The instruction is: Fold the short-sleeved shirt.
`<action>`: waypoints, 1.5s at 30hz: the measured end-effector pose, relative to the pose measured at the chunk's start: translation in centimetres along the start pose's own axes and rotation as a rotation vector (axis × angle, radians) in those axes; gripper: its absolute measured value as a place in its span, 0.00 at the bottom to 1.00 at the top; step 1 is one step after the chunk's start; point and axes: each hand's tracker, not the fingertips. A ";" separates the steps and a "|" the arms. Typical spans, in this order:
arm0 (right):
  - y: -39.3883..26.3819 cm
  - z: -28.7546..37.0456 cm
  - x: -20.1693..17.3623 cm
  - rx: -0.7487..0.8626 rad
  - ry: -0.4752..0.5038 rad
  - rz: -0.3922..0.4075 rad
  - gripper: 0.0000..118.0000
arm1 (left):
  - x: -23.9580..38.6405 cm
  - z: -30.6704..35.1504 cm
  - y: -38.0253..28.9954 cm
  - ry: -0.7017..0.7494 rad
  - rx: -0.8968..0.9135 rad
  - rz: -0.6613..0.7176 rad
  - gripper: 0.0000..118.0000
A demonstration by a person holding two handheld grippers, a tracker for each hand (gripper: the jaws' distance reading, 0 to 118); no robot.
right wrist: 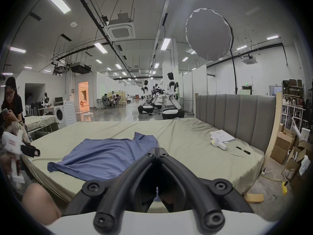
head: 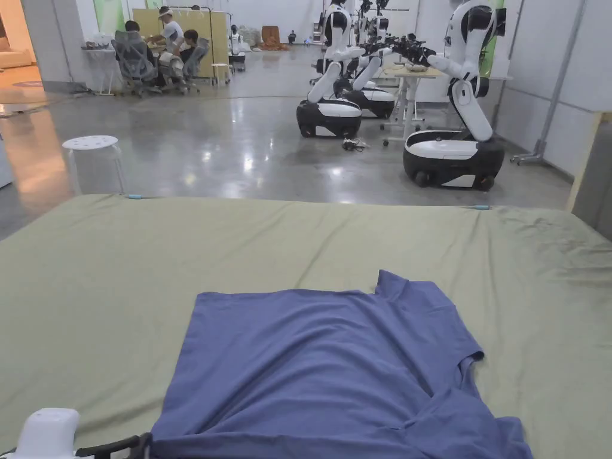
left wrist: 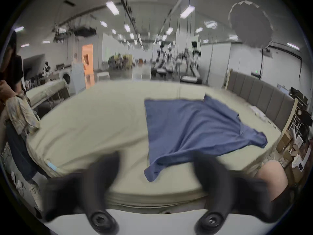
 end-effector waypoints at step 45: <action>-12.7 -18.1 2.9 -0.623 0.141 -0.053 0.38 | 0.4 -3.9 1.9 -0.085 -0.052 0.009 0.01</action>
